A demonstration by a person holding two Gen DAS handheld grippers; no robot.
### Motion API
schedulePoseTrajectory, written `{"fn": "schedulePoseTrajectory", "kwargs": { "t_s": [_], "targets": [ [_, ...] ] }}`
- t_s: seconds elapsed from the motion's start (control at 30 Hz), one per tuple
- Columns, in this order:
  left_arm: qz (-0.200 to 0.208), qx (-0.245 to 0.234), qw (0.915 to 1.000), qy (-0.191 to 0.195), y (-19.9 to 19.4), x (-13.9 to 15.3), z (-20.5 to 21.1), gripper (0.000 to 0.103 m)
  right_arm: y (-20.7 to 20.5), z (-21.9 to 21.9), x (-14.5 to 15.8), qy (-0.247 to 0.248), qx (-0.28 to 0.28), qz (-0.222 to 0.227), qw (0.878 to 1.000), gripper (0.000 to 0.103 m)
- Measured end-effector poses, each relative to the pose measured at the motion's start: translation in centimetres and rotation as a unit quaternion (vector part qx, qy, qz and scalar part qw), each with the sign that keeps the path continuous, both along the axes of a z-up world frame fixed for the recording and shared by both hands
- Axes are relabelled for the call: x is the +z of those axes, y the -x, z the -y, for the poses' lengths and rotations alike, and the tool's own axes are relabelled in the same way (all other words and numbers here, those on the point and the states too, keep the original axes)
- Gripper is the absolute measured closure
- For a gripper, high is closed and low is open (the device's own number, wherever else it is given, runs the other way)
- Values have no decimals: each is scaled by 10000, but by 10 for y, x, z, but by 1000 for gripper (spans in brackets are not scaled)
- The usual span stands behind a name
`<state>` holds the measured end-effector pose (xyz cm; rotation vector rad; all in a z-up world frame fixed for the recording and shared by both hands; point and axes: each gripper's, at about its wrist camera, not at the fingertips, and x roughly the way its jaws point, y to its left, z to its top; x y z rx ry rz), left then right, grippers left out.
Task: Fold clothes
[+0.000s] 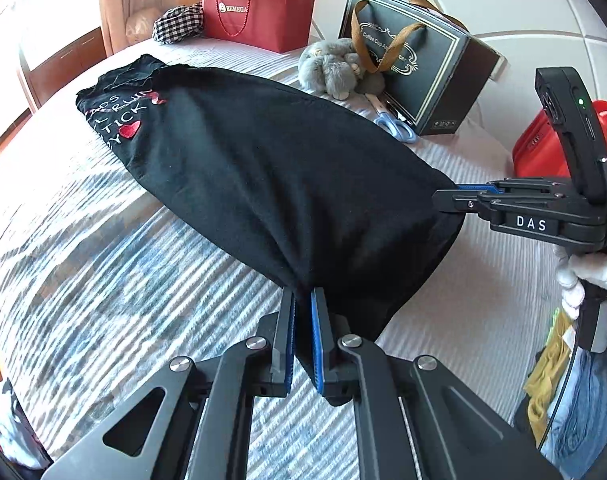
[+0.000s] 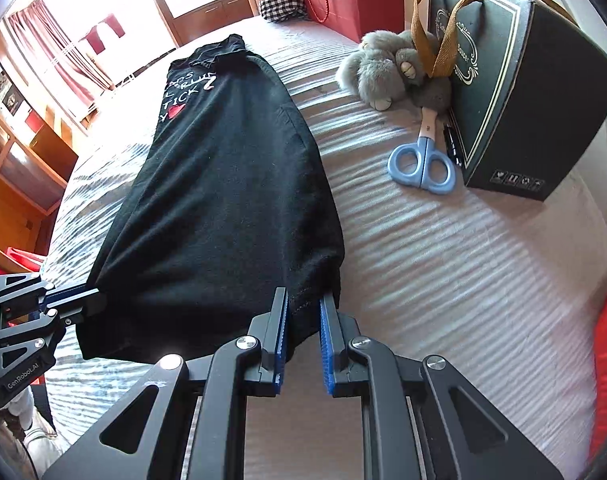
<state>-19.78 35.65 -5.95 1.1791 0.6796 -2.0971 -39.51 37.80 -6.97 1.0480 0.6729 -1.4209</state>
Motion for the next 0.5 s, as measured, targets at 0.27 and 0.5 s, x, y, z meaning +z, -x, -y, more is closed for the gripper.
{"fn": "schedulePoseTrajectory", "kwargs": {
  "t_s": [0.27, 0.5],
  "targets": [
    [-201, -221, 9995, -41, -40, 26, 22, 97, -38, -3, 23, 174, -375, 107, 9991, 89],
    [-324, -78, 9994, -110, -59, 40, 107, 97, -60, 61, 46, 457, -521, 42, 9976, 89]
  ]
}}
